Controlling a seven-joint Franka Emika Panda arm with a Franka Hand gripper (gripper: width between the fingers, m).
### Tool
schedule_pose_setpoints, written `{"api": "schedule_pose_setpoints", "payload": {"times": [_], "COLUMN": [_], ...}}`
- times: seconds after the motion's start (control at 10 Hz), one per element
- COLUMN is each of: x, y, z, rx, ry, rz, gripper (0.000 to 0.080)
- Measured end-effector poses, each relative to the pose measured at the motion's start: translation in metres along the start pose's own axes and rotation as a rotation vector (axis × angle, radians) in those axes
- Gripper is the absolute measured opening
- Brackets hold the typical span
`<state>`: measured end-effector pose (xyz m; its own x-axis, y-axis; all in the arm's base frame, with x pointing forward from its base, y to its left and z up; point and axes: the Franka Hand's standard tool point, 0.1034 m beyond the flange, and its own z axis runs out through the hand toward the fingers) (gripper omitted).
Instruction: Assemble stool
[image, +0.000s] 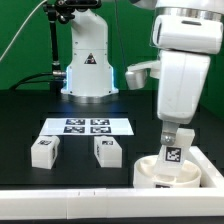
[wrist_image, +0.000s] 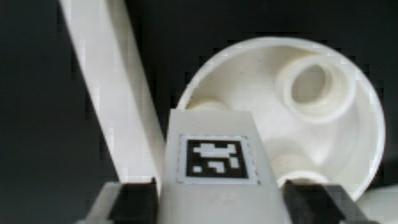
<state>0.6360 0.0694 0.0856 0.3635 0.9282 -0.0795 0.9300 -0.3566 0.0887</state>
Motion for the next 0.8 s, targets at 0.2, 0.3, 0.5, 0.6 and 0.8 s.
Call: {"api": "schedule_pose_setpoints", "payload": {"times": [0.2,0.3,0.5,0.6,0.8], "x": [0.0022,0.0023,0.0025,-0.0009,-0.0028], "y": [0.0024,0.0024,0.0021,0.0022,0.0031], "z": [-0.0002,-0.0002,-0.0001,0.0007,0.0016], "rx": [-0.020,-0.019,-0.016,0.005,0.042], "ry": [0.019,0.020,0.022,0.031,0.058], "rz": [0.122,0.162,0.315,0.413,0.665], "gripper": [0.0340,0.0340,0.0340,0.0340,0.0340]}}
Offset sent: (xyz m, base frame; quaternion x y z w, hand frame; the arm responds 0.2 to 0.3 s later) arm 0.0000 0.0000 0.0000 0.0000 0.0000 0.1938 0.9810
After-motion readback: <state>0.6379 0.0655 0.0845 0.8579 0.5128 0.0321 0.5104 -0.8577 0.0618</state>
